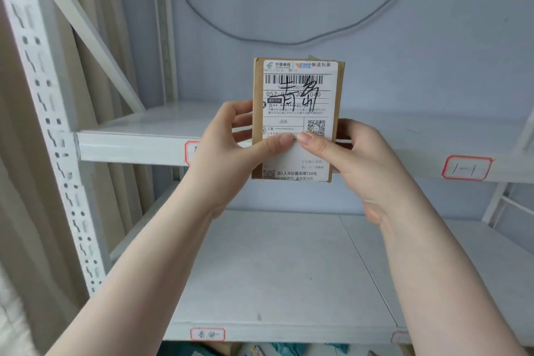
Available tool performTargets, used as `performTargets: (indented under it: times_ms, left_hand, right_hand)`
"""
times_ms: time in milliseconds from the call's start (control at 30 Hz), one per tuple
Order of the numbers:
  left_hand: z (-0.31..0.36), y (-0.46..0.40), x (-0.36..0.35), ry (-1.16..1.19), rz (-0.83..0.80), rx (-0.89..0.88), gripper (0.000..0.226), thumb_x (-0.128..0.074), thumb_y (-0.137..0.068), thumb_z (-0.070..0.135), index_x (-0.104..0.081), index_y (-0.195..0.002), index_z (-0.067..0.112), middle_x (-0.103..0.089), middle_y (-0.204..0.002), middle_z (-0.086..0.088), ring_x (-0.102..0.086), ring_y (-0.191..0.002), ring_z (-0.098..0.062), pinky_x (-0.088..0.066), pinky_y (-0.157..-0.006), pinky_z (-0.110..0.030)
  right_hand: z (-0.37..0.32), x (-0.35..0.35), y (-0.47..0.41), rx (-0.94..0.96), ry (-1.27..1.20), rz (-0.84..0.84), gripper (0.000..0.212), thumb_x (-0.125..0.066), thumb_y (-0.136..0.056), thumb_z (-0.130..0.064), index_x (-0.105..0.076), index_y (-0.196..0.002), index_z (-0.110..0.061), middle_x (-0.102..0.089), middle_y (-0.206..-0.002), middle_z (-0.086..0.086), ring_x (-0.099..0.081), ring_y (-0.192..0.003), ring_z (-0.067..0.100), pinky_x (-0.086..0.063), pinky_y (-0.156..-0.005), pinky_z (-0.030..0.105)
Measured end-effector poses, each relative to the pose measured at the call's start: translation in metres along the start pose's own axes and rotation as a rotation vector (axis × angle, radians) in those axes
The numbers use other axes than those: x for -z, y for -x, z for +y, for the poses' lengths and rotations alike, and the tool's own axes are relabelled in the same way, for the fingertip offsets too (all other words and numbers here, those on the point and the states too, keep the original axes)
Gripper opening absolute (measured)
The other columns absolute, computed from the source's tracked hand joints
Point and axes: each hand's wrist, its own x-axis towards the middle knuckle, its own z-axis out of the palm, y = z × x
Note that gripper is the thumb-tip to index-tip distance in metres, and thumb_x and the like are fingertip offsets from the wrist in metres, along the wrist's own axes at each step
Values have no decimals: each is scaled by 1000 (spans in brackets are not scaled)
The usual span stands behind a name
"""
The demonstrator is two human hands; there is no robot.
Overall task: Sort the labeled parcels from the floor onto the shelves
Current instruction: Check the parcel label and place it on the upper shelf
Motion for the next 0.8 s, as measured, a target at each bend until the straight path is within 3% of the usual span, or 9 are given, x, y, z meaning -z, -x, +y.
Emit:
performTargets:
  times_ms: [133, 233, 367, 567, 667, 800]
  left_hand:
    - [3, -27, -2, -19, -6, 14, 58, -85, -72, 27, -58, -122, 16, -71, -115, 3, -72, -100, -14, -60, -72, -25]
    - [3, -50, -8, 13, -12, 41, 52, -80, -78, 21, -56, -124, 13, -70, -114, 1, -74, -87, -9, -57, -61, -20]
    - [-2, -92, -18, 21, -7, 71, 51, -78, -81, 20, -56, -125, 10, -71, -112, -4, -74, -81, -9, -56, -59, -19]
    - [-13, -149, -33, -72, 0, 118, 54, -78, -81, 27, -55, -127, 10, -74, -106, -2, -73, -78, -10, -55, -59, -21]
    - [-20, -172, -40, -86, 3, 152, 54, -78, -81, 27, -56, -127, 11, -74, -103, 0, -74, -79, -10, -59, -67, -24]
    - [-28, -195, -49, -104, 17, 207, 48, -76, -83, 26, -57, -125, 13, -73, -98, 2, -71, -76, -8, -57, -67, -22]
  right_hand:
    - [0, 2, -29, -5, -14, -19, 25, -74, -81, -27, -73, -103, -15, -78, -99, -5, -73, -92, 7, -55, -78, 23]
    - [0, 6, -53, -14, -4, -43, 15, -72, -82, -28, -74, -94, -20, -78, -95, -8, -73, -89, 7, -55, -79, 24]
    - [4, 14, -94, -45, 40, -50, 16, -72, -81, -34, -75, -90, -21, -79, -91, -7, -74, -88, 9, -54, -88, 31]
    - [12, 29, -152, -85, 61, -92, 16, -70, -84, -32, -72, -91, -18, -77, -87, -1, -73, -66, 5, -56, -58, 17]
    - [20, 35, -178, -107, 73, -105, 22, -71, -83, -35, -72, -94, -16, -78, -86, 1, -74, -69, 9, -57, -59, 19]
    - [33, 39, -209, -150, 101, -102, 40, -71, -81, -40, -70, -108, -12, -78, -92, 3, -74, -78, 13, -57, -67, 24]
